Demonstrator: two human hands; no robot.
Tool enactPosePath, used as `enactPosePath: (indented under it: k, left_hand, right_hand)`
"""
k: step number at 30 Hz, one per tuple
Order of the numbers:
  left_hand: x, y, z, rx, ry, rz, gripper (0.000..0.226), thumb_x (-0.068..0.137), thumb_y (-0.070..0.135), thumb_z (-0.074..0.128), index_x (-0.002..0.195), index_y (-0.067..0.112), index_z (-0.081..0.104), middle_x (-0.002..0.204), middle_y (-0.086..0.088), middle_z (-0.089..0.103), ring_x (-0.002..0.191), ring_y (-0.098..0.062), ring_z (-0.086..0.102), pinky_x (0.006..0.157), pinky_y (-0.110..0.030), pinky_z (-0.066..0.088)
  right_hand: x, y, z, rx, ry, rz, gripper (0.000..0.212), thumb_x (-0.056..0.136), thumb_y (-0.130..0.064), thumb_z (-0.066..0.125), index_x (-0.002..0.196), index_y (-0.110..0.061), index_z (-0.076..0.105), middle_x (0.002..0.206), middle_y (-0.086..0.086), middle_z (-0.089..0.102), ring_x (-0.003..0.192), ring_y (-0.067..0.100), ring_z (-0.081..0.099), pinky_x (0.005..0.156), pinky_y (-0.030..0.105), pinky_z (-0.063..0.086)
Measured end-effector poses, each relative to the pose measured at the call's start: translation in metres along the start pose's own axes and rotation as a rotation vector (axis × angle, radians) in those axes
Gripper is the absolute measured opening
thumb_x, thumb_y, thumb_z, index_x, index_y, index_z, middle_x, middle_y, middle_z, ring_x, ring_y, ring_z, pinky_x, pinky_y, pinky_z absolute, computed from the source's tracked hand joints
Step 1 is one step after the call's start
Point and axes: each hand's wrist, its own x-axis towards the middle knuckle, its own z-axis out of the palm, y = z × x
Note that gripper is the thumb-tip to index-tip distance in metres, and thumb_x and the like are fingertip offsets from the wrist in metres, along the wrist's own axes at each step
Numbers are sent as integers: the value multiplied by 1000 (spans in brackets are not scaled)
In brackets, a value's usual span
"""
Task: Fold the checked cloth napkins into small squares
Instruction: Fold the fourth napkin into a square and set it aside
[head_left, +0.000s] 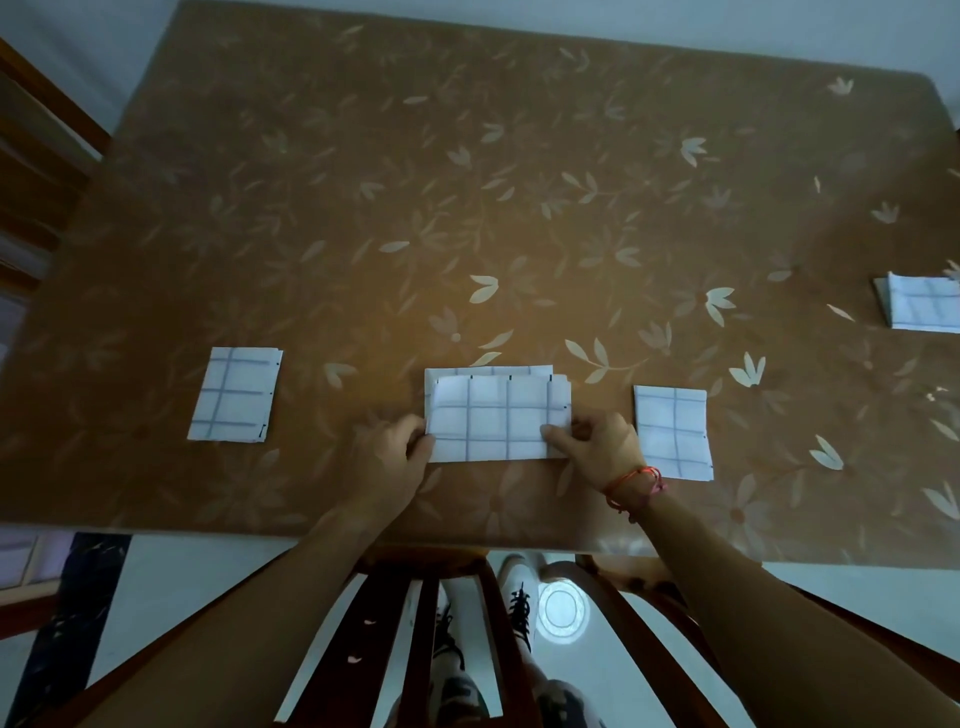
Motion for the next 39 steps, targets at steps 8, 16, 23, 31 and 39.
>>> enactPosePath:
  k: [8,16,23,31,39]
  left_hand:
    - [4,0,1,158,87,117,30,90,27,53,116,14,57,99,-1,60,93,-21,54,78,-38,49]
    - [13,-10,5,469,-128,367,50,94,33,34,138,14,50,152,-5,39,141,-21,32,101,-42,39]
    - [21,-14,5,549,-217,322,58,94,41,35,139,9,49,154,-8,36,145,-22,26,108,-47,34]
    - [22,-13,2,531,-204,320,58,91,43,37,134,8,53,151,-11,40,142,-25,32,107,-48,36]
    - [21,-15,2,527,-196,326,59,92,41,39,140,7,46,156,-10,31,146,-22,23,110,-46,31]
  right_hand:
    - [20,-7,3,-41,-13,47,33,81,-47,67,69,-17,61,65,-6,62,68,17,61,53,25,44]
    - [31,-10,4,-86,-35,64,37,81,-50,65,70,-15,68,69,0,66,67,17,61,53,23,44]
    - [36,-12,3,-133,-51,72,34,81,-50,65,66,-19,64,67,-2,64,66,17,59,51,22,38]
    - [31,-14,3,-142,36,69,37,78,-55,65,75,-19,63,69,-4,62,71,20,61,62,29,50]
    - [-3,-41,29,-344,173,-422,39,85,-42,51,112,-17,59,108,7,57,93,24,58,71,38,54]
